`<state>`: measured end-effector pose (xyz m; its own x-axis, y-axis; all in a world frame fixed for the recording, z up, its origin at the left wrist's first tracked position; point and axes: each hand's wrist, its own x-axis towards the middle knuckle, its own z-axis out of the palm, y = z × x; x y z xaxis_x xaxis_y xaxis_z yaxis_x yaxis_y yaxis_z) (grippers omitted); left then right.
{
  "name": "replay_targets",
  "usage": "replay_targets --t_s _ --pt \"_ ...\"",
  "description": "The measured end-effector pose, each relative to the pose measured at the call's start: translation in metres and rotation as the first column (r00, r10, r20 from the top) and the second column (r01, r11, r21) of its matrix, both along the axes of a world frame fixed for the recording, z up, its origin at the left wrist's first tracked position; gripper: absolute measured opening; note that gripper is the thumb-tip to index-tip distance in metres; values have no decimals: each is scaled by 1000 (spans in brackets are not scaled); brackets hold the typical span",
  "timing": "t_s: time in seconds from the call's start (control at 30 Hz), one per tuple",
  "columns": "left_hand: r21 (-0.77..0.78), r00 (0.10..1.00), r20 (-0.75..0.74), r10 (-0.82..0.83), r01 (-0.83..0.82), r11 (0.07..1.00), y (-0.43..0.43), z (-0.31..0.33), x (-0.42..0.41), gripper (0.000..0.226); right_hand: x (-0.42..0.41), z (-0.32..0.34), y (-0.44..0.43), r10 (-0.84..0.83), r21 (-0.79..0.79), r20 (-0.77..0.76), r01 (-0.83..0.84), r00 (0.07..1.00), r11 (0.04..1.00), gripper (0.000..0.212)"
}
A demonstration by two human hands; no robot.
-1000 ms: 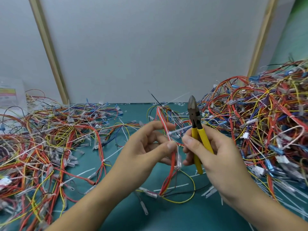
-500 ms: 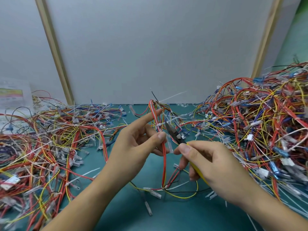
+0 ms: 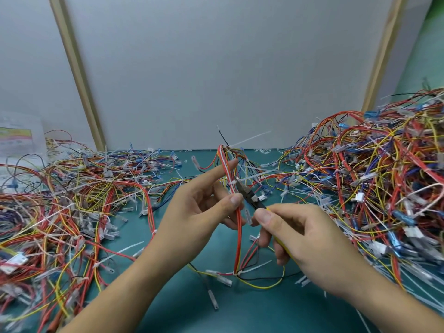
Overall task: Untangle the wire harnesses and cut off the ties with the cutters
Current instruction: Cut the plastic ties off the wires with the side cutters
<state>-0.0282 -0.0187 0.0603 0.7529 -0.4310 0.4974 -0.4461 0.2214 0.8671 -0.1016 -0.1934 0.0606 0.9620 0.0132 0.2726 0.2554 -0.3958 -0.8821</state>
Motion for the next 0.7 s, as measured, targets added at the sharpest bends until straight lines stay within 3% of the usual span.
replay_targets --t_s 0.43,0.7 --pt "3 999 -29 17 -17 1000 0 1 -1 52 1 -3 -2 2 -49 28 0 1000 999 53" --pt "2 1000 -18 -1 1 1000 0 1 -1 53 1 -2 -1 15 -43 12 -14 1000 999 45"
